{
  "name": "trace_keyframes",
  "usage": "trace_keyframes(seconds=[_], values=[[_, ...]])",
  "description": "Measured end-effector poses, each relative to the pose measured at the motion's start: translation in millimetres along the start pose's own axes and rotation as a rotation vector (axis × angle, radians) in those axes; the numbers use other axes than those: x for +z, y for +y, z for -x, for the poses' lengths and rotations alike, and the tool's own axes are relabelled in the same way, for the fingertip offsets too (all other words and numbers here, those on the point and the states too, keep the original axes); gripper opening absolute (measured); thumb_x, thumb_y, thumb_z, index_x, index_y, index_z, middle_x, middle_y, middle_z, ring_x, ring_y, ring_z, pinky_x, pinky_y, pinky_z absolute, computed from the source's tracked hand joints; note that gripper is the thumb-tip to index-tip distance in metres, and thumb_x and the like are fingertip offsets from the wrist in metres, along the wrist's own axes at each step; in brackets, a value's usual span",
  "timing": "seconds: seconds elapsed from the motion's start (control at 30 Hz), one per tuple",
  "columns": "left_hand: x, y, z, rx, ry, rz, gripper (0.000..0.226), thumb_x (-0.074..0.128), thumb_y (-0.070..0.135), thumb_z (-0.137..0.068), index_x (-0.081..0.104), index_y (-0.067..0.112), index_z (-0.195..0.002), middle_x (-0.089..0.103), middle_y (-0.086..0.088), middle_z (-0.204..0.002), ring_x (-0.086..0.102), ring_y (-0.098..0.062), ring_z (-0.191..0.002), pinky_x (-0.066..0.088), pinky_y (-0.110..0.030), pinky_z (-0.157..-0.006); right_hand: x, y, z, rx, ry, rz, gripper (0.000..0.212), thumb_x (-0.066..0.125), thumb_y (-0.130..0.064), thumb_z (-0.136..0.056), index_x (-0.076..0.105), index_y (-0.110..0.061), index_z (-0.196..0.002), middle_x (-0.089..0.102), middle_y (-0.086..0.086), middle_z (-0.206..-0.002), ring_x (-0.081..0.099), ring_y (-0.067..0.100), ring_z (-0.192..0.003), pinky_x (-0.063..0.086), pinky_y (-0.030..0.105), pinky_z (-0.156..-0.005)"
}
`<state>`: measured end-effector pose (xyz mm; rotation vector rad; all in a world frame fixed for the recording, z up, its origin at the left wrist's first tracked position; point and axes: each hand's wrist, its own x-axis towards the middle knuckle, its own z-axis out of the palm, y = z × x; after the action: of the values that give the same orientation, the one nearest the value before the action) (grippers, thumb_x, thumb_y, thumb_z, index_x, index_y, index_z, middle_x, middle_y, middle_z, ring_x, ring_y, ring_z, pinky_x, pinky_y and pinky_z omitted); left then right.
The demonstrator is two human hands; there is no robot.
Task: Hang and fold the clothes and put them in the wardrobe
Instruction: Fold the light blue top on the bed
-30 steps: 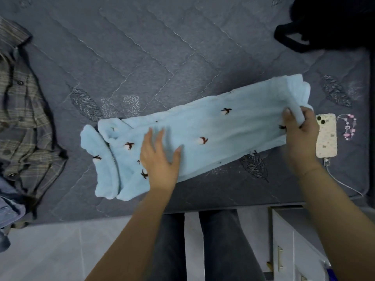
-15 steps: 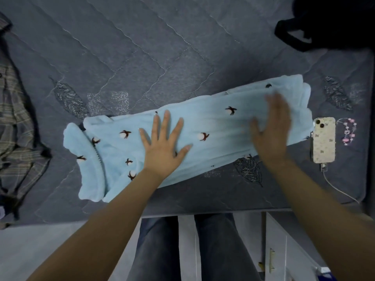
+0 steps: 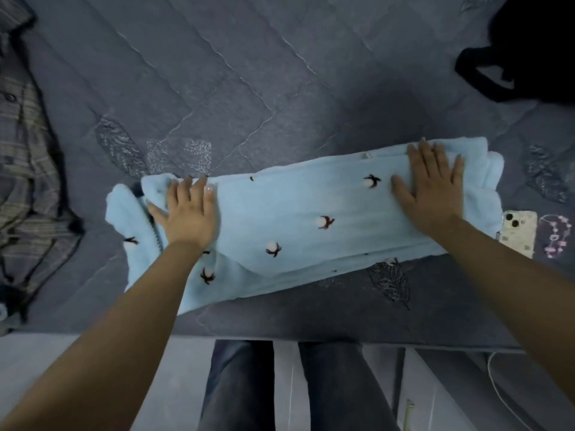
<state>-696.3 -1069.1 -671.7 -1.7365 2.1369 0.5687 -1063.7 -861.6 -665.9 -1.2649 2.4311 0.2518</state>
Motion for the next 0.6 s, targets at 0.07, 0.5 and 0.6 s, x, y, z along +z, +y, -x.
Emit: trace_keyframes(seconds=[0.07,0.5,0.6], values=[[-20.0,-9.3,-22.8,0.028,0.089,-0.098,0.043,0.029,0.041,-0.102,0.060,0.019,-0.123,0.054,-0.008,-0.133,0.036,-0.029,-0.131,0.003,-0.066,-0.111,-7.1,-11.5,-1.5,-0.039,0.032,-0.059,0.070,0.018,-0.053,-0.095,0.024,-0.015,-0.153,0.019,0.008,-0.161,0.009,0.023,-0.150,-0.011,0.045,-0.120],[-96.4,-74.7,-83.2,0.309,-0.451,0.152,0.017,0.061,0.025,-0.094,0.049,0.014,-0.089,0.055,-0.004,-0.077,0.050,-0.023,-0.077,0.034,-0.031,-0.066,0.8,-55.9,-18.4,-0.112,0.091,-0.085,0.065,0.018,-0.050,-0.096,0.051,-0.008,-0.133,0.051,0.021,-0.128,0.044,0.039,-0.123,0.013,0.049,-0.118],[-90.4,-70.5,-87.6,0.196,-0.441,0.184,0.016,0.065,0.025,-0.092,0.053,0.013,-0.093,0.062,-0.014,-0.091,0.056,-0.026,-0.087,0.037,-0.031,-0.074,-2.0,-54.0,-18.5,-0.104,0.037,-0.075,0.071,0.015,-0.055,-0.093,0.047,-0.010,-0.137,0.049,0.020,-0.133,0.041,0.037,-0.128,0.011,0.049,-0.119]])
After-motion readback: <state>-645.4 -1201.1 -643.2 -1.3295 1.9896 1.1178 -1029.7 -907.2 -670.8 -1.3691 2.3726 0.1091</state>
